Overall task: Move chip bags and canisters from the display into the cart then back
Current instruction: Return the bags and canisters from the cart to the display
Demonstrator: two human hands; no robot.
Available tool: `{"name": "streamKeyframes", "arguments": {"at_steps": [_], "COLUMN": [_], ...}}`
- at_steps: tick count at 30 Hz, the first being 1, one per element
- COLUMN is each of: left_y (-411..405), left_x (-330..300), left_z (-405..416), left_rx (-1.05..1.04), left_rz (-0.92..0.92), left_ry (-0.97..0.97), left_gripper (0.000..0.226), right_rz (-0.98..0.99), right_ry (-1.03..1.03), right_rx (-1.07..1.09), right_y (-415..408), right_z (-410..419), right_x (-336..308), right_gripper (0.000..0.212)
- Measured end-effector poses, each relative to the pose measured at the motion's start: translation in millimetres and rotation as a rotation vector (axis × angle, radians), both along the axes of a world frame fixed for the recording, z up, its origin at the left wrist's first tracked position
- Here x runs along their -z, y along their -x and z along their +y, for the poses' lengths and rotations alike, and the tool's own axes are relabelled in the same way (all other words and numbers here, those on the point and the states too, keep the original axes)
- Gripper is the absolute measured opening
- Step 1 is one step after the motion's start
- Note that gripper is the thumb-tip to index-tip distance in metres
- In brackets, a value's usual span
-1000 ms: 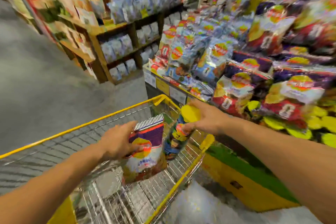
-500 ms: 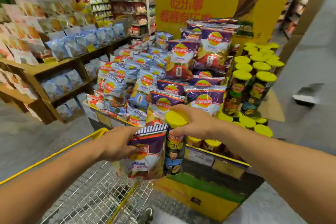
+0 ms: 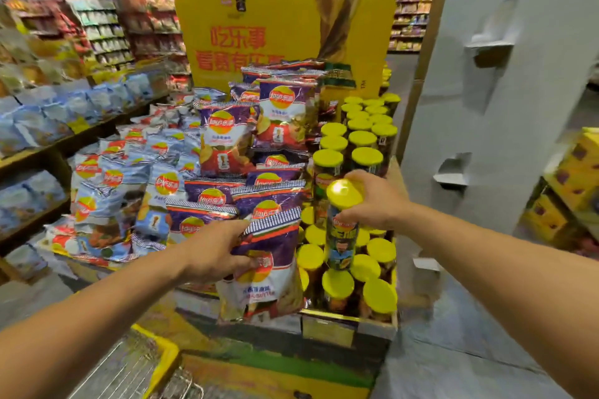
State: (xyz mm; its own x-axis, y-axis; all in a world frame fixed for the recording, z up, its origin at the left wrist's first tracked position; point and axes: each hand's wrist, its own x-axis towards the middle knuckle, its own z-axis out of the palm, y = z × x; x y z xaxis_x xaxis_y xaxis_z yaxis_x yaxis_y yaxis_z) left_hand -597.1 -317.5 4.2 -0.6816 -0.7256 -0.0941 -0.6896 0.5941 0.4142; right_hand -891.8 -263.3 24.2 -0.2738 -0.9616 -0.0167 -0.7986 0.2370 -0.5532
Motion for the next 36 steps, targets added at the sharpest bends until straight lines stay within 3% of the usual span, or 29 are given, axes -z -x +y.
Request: {"name": "streamKeyframes", "arguments": {"at_steps": [4, 11, 18, 23, 25, 28, 31, 33, 34, 36], "left_y": [16.2, 27.1, 39.2, 41.2, 40.6, 36.7, 36.4, 38.2, 39.1, 36.2], "left_x": [-9.0, -16.2, -24.0, -26.6, -28.3, -32.2, -39.1, -47.2, -55.1, -73.6], "left_z": [-12.6, -48.4, -72.2, -81.4, -84.4, -90.5, -93.6, -97.1, -98.1, -104.4], "left_rx": [-0.007, 0.054, 0.148, 0.182, 0.179, 0.177, 0.192, 0.209, 0.219, 0.228], "left_rz": [0.019, 0.036, 0.022, -0.018, -0.027, -0.044, -0.068, -0.053, -0.032, 0.016], "left_ry": [0.028, -0.063, -0.128, -0.143, -0.13, -0.127, -0.109, -0.145, -0.177, -0.165], "left_gripper": [0.029, 0.031, 0.024, 0.033, 0.035, 0.049, 0.054, 0.037, 0.024, 0.025], "right_rz": [0.009, -0.047, 0.098, 0.15, 0.198, 0.377, 0.307, 0.079, -0.029, -0.108], "right_ry": [0.02, 0.027, -0.032, -0.034, 0.067, 0.401, 0.62, 0.537, 0.388, 0.048], "right_rx": [0.098, 0.133, 0.156, 0.15, 0.174, 0.216, 0.1, -0.051, -0.142, -0.316], "right_y": [14.9, 10.3, 14.1, 14.8, 15.4, 14.0, 0.1, -21.5, -34.7, -57.3], "right_z": [-17.4, -54.5, -65.3, -65.3, -60.9, -57.6, -59.1, -61.7, -64.6, -76.3], "right_x": [11.6, 30.5, 21.6, 19.9, 15.1, 0.6, -18.8, -34.6, -44.0, -58.3], "right_gripper": [0.093, 0.097, 0.111, 0.114, 0.105, 0.078, 0.061, 0.067, 0.078, 0.097]}}
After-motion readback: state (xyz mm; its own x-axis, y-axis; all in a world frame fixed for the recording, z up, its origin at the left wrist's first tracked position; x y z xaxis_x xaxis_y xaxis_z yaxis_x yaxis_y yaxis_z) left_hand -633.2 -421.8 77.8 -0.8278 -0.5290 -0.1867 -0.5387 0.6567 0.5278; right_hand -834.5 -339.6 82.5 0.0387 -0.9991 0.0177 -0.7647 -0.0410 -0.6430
